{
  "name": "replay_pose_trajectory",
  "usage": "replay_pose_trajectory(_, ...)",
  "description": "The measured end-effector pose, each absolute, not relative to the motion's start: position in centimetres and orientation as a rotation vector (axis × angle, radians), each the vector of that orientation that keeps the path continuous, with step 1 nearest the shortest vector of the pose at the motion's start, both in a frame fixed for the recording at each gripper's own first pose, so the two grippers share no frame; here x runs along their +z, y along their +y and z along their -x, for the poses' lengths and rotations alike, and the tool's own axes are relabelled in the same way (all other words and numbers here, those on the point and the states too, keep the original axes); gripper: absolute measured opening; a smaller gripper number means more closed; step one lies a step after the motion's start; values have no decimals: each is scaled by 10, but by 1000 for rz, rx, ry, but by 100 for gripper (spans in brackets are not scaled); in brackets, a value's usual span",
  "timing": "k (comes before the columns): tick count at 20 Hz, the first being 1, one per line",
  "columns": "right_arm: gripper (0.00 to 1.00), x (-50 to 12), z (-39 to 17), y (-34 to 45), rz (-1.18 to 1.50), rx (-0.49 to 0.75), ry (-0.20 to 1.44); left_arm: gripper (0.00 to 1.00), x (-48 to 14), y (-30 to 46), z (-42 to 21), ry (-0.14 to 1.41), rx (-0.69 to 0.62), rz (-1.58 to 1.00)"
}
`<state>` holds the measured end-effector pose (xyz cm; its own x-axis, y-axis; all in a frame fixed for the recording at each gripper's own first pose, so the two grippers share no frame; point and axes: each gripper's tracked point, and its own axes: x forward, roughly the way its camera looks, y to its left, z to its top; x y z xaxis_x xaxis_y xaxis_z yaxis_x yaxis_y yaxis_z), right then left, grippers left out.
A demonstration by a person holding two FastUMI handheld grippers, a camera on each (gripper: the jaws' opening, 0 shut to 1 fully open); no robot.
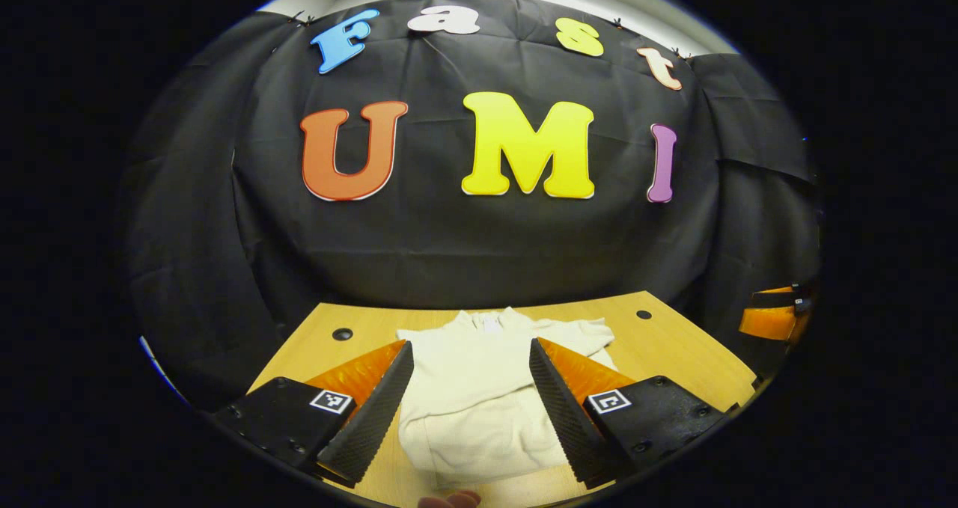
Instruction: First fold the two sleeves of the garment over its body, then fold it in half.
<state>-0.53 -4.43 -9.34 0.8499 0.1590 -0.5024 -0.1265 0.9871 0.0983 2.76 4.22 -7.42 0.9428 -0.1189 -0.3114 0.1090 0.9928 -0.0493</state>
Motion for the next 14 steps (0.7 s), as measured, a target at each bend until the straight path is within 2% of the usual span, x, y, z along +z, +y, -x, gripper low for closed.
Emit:
replay_pose_trajectory(11, 91, -184, 42, -71, -25, 170, 769, 99, -217, 70, 55, 720, -144, 81)
replay_pose_trajectory(12, 86, -195, 43, -75, -24, 166, 793, 99, -226, 71, 58, 750, -138, 115)
replay_pose_trajectory(13, 90, -206, 46, -80, -24, 157, 822, 99, -240, 68, 62, 780, -136, 169)
replay_pose_trajectory(14, 91, -216, 49, -83, -33, 159, 850, 99, -247, 66, 63, 799, -133, 224)
